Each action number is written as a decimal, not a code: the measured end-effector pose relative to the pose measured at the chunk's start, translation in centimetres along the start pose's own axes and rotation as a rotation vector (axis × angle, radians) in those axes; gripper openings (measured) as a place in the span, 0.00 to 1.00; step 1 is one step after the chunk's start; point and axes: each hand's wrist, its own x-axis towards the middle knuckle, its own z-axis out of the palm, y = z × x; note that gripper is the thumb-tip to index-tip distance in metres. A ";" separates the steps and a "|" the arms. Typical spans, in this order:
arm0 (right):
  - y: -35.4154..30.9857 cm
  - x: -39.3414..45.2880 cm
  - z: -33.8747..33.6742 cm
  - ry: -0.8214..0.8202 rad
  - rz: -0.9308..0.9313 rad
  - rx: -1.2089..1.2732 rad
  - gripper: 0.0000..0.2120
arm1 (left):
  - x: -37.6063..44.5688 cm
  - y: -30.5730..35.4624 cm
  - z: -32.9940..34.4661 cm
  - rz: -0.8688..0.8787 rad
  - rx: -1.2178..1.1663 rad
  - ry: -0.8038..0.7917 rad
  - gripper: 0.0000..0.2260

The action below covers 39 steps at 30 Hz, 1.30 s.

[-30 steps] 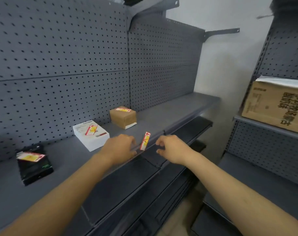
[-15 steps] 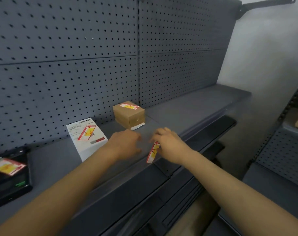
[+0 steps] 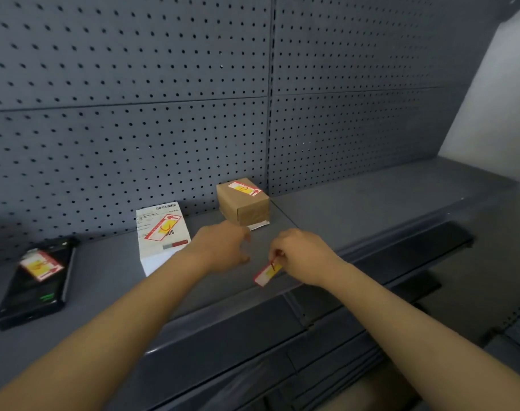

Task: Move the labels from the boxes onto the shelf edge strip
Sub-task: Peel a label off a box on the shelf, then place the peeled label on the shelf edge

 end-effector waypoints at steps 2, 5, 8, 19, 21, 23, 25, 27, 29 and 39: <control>0.3 0.2 -0.9 0.038 -0.016 0.063 0.07 | -0.5 -0.1 -0.5 -0.051 0.010 0.029 0.18; 0.0 0.6 -1.3 0.078 -0.065 0.143 0.07 | -1.8 -0.7 -0.6 -0.144 0.047 0.080 0.17; -1.6 1.4 -0.9 0.090 -0.129 0.204 0.06 | -4.1 -2.1 -0.6 -0.236 0.070 0.116 0.14; -19.7 7.2 1.7 0.043 -0.518 0.334 0.10 | -21.6 -10.5 -1.9 -0.702 0.078 0.211 0.15; -25.2 7.5 2.3 0.009 -0.602 0.394 0.12 | -26.3 -12.3 -2.0 -0.800 0.089 0.211 0.15; -31.1 7.3 3.0 -0.025 -0.683 0.409 0.11 | -31.4 -13.9 -2.2 -0.903 0.111 0.196 0.15; -37.0 6.5 3.7 -0.058 -0.753 0.404 0.10 | -36.9 -15.4 -2.1 -1.006 0.133 0.188 0.15; -42.9 5.6 4.3 -0.099 -0.801 0.419 0.09 | -42.5 -16.6 -2.1 -1.110 0.151 0.169 0.15; -48.8 4.6 4.5 -0.126 -0.859 0.437 0.09 | -48.1 -17.7 -2.2 -1.204 0.166 0.149 0.15; -71.7 -1.4 5.9 -0.173 -1.100 0.499 0.08 | -68.1 -21.4 -2.3 -1.509 0.157 0.189 0.13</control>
